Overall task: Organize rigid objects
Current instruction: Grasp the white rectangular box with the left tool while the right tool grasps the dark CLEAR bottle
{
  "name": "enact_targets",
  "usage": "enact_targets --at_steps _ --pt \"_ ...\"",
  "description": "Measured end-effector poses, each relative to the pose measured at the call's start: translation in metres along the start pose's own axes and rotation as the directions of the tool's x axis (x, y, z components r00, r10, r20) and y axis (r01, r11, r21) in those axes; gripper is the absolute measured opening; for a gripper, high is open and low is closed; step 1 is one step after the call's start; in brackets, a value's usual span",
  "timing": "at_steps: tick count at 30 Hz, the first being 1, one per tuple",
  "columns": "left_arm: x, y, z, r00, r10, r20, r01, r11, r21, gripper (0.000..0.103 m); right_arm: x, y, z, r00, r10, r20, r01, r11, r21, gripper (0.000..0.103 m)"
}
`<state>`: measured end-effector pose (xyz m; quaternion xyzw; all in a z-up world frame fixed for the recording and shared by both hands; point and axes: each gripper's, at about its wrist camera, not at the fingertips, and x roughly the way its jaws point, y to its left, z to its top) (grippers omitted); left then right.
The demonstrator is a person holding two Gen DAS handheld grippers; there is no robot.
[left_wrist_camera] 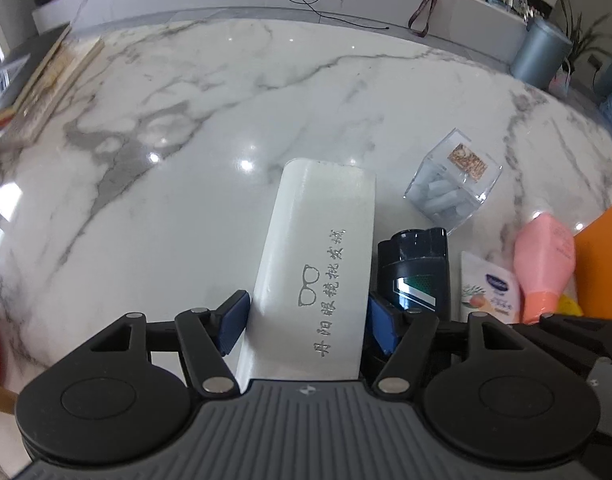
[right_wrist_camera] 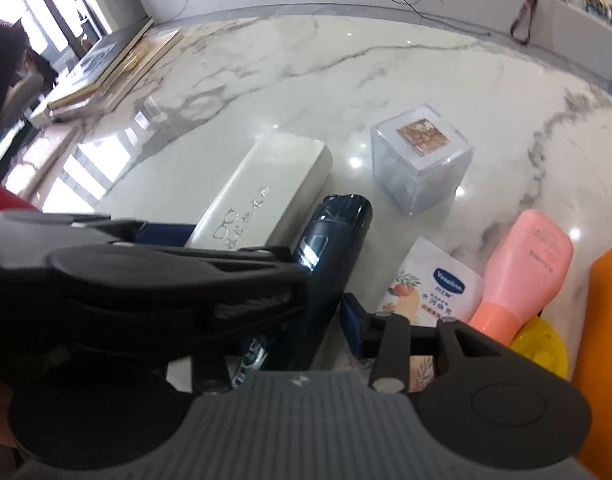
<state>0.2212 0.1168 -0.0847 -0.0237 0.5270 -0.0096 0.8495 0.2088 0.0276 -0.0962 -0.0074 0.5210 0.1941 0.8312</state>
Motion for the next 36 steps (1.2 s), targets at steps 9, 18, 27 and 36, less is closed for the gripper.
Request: enact_targets --at_steps 9,18,27,36 --pt "0.001 -0.005 -0.003 1.000 0.027 0.013 -0.028 0.999 0.040 0.071 0.000 0.006 -0.001 1.000 -0.026 0.002 0.026 0.999 -0.042 0.040" --pt "0.002 -0.004 -0.002 0.999 0.037 0.026 -0.038 0.999 0.032 0.072 -0.001 0.006 -0.001 1.000 -0.025 -0.005 0.024 0.997 -0.067 0.038" --pt "0.004 -0.005 -0.002 0.998 0.041 0.057 -0.043 0.999 0.032 0.071 0.001 0.011 -0.002 0.999 -0.038 -0.009 0.037 0.995 -0.092 0.041" --pt "0.001 0.000 -0.001 0.999 0.034 0.038 -0.035 0.999 0.008 0.070 0.000 0.014 -0.006 0.999 -0.034 0.001 0.034 0.994 -0.101 0.039"
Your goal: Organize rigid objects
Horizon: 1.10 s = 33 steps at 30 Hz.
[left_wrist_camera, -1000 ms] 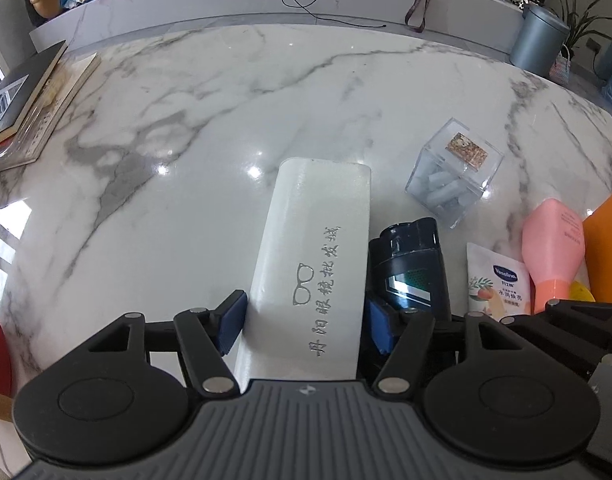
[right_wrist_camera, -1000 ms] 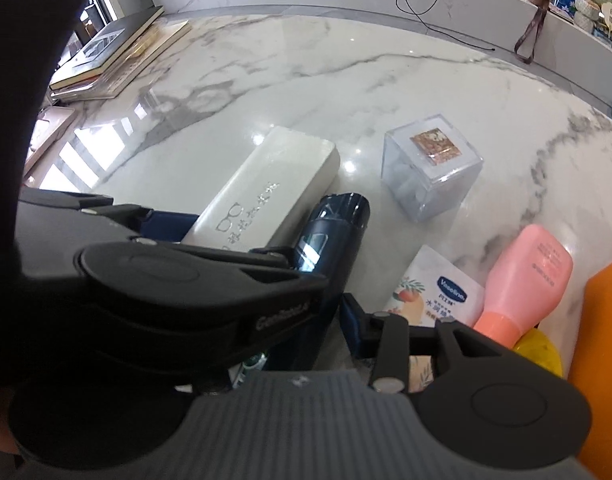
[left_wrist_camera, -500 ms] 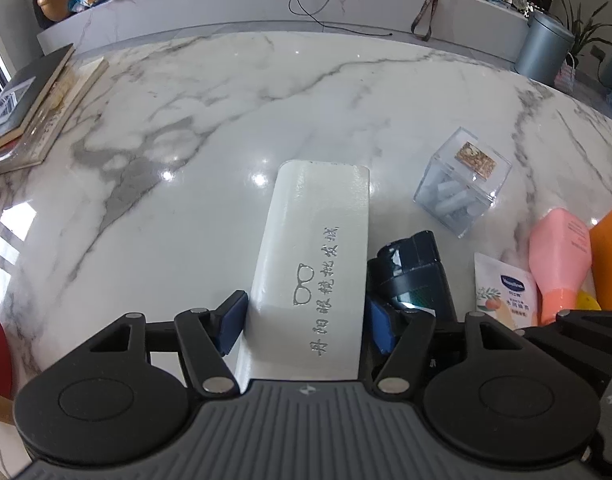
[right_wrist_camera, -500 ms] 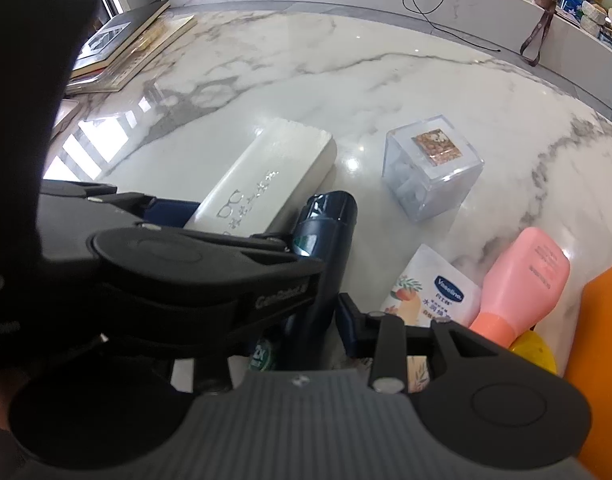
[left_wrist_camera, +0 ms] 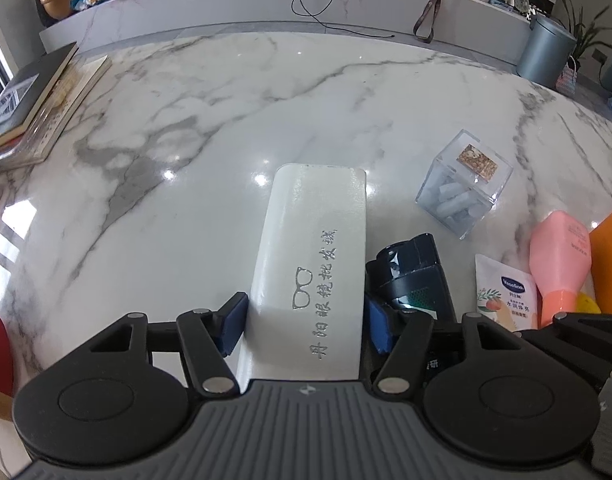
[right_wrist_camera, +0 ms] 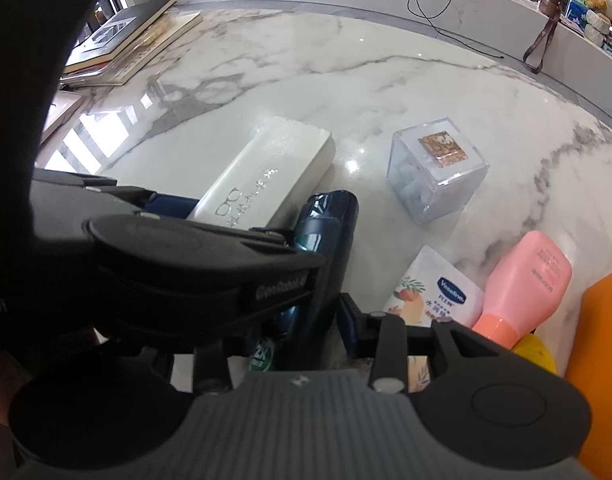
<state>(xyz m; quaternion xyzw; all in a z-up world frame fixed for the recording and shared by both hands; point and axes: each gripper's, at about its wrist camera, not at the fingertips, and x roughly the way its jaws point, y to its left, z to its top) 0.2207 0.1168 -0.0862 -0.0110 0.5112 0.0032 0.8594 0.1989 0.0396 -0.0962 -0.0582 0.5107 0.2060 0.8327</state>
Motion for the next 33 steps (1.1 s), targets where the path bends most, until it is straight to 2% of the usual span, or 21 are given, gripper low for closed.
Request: enact_targets --at_steps 8,23,33 --pt "-0.002 0.010 0.001 0.999 -0.033 -0.012 0.032 0.997 -0.068 0.070 -0.010 0.005 0.000 0.999 -0.016 0.032 0.017 0.999 -0.032 0.039" --pt "-0.031 0.026 -0.002 0.995 -0.089 0.047 0.096 0.981 -0.169 0.069 -0.046 0.001 0.002 0.994 -0.060 0.095 0.066 0.996 -0.058 0.037" --pt "-0.064 0.013 -0.007 0.982 -0.155 0.111 0.168 0.978 -0.120 0.068 -0.079 -0.018 -0.006 0.985 -0.090 0.149 0.098 0.994 -0.048 0.035"
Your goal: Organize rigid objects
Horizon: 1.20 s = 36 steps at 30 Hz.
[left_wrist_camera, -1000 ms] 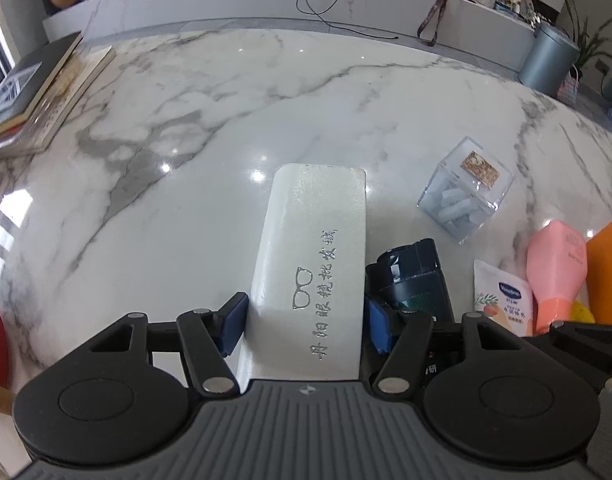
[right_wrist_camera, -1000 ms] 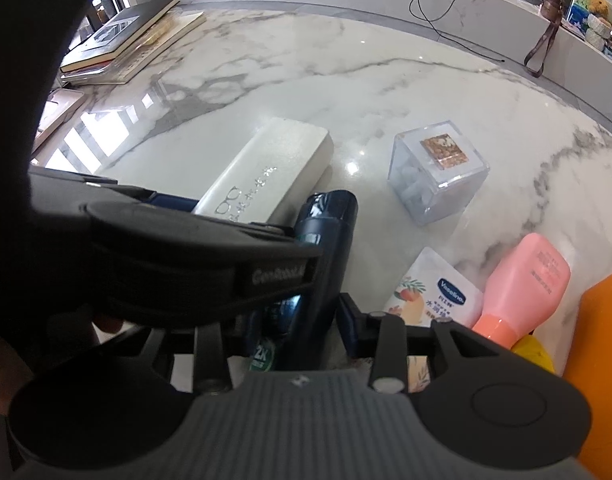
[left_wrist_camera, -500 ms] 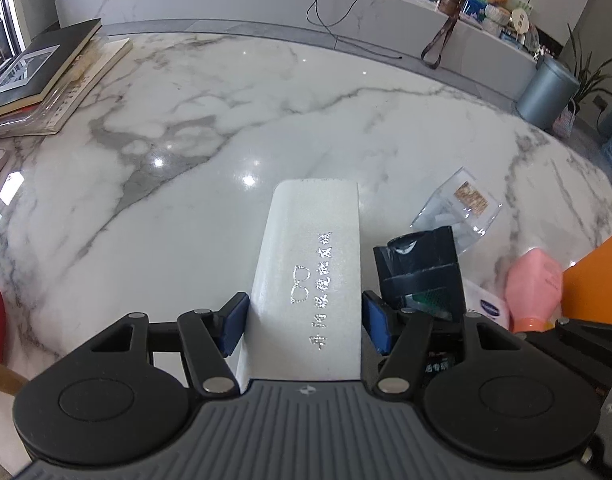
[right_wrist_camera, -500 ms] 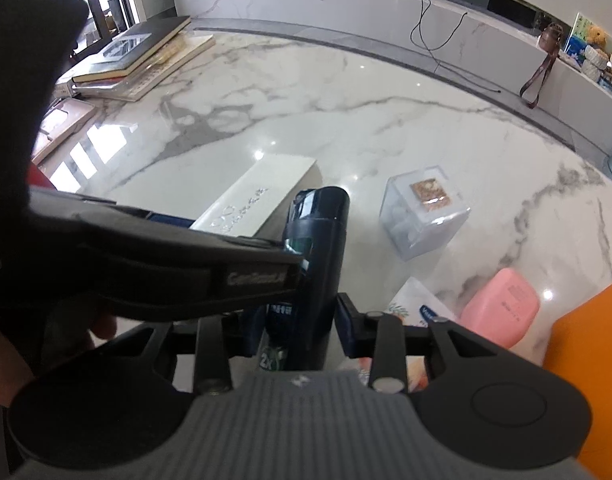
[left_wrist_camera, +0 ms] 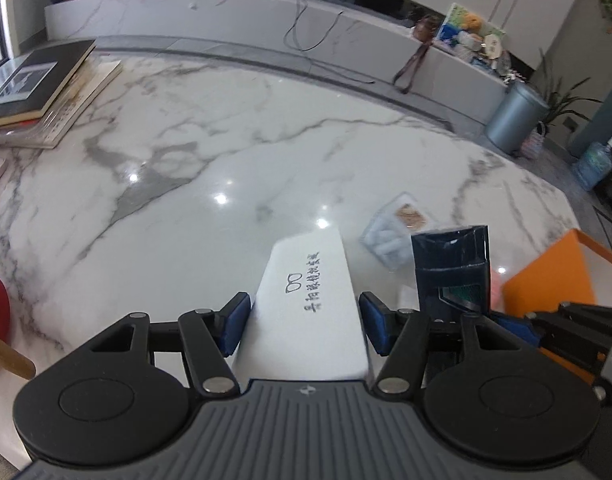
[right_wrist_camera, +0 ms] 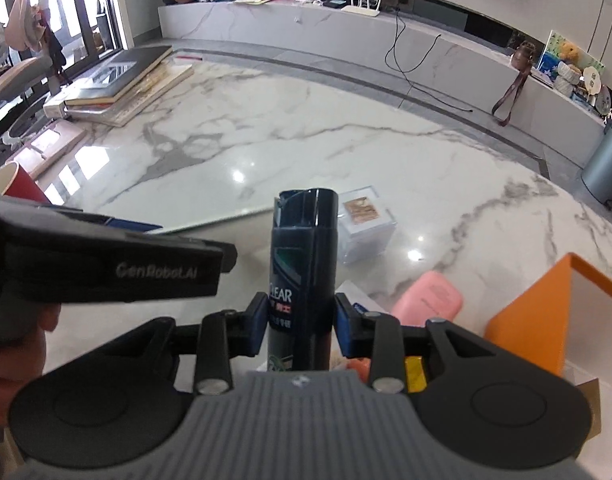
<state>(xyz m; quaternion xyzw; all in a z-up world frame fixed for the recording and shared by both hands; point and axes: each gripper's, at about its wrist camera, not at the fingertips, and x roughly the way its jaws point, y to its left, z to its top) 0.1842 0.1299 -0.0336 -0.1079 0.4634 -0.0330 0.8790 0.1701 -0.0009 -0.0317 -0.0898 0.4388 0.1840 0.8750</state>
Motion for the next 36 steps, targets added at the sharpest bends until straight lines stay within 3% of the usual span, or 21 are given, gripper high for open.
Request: enact_targets --at_steps 12,22,30,36 --pt "-0.025 -0.013 -0.008 1.000 -0.025 0.007 0.025 1.000 -0.013 0.068 -0.025 -0.014 -0.004 0.999 0.017 0.038 -0.018 0.999 0.033 0.034" --pt "-0.068 -0.037 -0.001 0.997 -0.043 0.071 0.042 0.999 0.016 0.068 -0.072 -0.040 -0.004 0.992 0.010 0.125 -0.021 0.996 0.086 0.034" --pt "-0.091 -0.073 0.004 0.988 -0.114 0.105 0.110 0.993 0.047 0.068 -0.123 -0.078 -0.007 0.977 -0.010 0.213 -0.027 0.985 0.171 0.034" --pt "-0.105 -0.112 0.006 0.977 -0.178 0.118 0.163 0.979 0.122 0.068 -0.151 -0.112 -0.024 0.975 -0.083 0.206 0.042 0.980 0.196 0.035"
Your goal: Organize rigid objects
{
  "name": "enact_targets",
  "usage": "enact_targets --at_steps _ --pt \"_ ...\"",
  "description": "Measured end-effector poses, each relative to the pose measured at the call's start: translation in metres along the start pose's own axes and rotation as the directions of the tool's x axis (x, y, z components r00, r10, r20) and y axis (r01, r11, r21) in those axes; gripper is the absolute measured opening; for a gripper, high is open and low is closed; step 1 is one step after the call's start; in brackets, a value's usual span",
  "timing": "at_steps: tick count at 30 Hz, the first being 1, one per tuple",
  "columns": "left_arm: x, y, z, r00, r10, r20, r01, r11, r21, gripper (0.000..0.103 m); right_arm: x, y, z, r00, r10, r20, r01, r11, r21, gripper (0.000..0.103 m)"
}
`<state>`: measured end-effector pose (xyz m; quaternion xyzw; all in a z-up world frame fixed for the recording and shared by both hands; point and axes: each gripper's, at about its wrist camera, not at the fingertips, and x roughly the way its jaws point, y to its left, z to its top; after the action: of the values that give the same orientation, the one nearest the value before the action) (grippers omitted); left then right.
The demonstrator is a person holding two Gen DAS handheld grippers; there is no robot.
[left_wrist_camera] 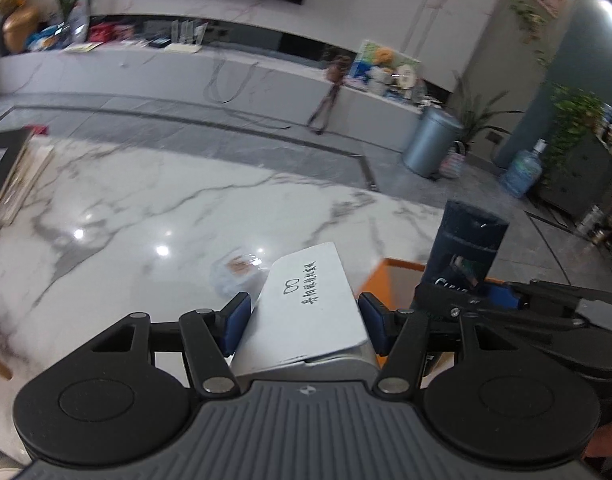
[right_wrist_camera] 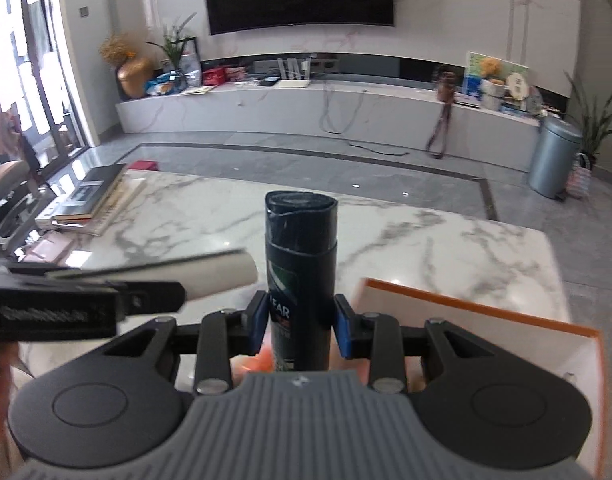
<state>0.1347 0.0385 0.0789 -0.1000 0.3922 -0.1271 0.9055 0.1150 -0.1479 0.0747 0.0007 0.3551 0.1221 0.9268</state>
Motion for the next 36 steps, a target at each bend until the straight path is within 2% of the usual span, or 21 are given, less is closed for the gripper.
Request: enact_targets --at_steps 5,11,17,25,33,36 --pt "0.010 -0.043 -0.001 0.997 -0.080 -0.010 0.081 0.994 0.073 0.068 -0.014 -0.040 -0.017 0.996 -0.087 -0.027 0.088 0.996 0.026 0.035" --pt "0.039 -0.094 -0.018 0.986 -0.144 -0.085 0.155 0.976 0.152 0.068 -0.021 -0.084 -0.045 0.983 -0.162 -0.087 0.167 0.985 0.052 0.035" --pt "0.078 -0.121 -0.036 0.966 -0.180 -0.188 0.206 0.970 0.131 0.068 -0.011 -0.121 -0.069 0.963 -0.207 -0.172 0.221 0.973 0.067 0.035" --pt "0.119 -0.158 -0.048 0.953 -0.194 -0.235 0.231 0.963 0.142 0.068 0.009 -0.156 -0.084 0.939 -0.208 -0.273 0.236 0.969 0.072 0.034" --pt "0.148 -0.179 -0.058 0.942 -0.203 -0.268 0.244 0.961 0.131 0.068 0.030 -0.179 -0.095 0.921 -0.163 -0.354 0.214 0.970 0.112 0.034" --pt "0.158 -0.186 -0.061 0.935 -0.204 -0.289 0.250 0.959 0.133 0.068 0.036 -0.185 -0.094 0.921 -0.148 -0.360 0.206 0.970 0.130 0.034"
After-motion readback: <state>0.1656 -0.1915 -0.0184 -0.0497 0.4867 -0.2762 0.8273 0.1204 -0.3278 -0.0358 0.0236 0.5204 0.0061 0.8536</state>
